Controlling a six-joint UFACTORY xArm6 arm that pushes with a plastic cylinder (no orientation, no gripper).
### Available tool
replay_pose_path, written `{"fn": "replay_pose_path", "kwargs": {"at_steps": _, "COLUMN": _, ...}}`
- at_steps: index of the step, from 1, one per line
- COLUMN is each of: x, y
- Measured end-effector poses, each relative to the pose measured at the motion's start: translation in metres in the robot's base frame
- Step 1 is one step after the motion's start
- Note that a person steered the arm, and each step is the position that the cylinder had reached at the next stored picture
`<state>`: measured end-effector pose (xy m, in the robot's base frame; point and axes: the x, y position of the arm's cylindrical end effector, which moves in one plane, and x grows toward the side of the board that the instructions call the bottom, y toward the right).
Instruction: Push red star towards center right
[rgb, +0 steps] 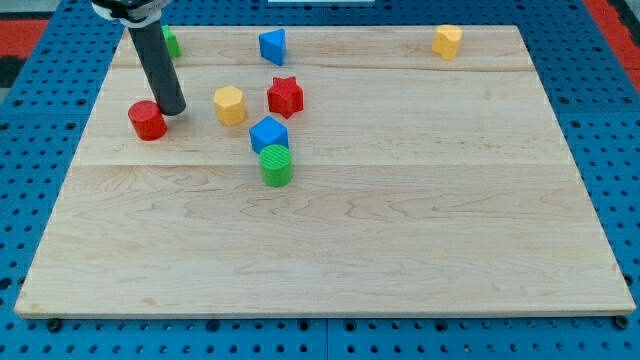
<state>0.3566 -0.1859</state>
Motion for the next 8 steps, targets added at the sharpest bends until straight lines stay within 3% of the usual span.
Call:
{"fn": "replay_pose_path", "kwargs": {"at_steps": 2, "x": 0.007, "y": 0.035}}
{"fn": "replay_pose_path", "kwargs": {"at_steps": 3, "x": -0.028, "y": 0.030}}
{"fn": "replay_pose_path", "kwargs": {"at_steps": 4, "x": -0.041, "y": 0.053}}
{"fn": "replay_pose_path", "kwargs": {"at_steps": 6, "x": -0.016, "y": 0.156}}
{"fn": "replay_pose_path", "kwargs": {"at_steps": 8, "x": -0.035, "y": 0.183}}
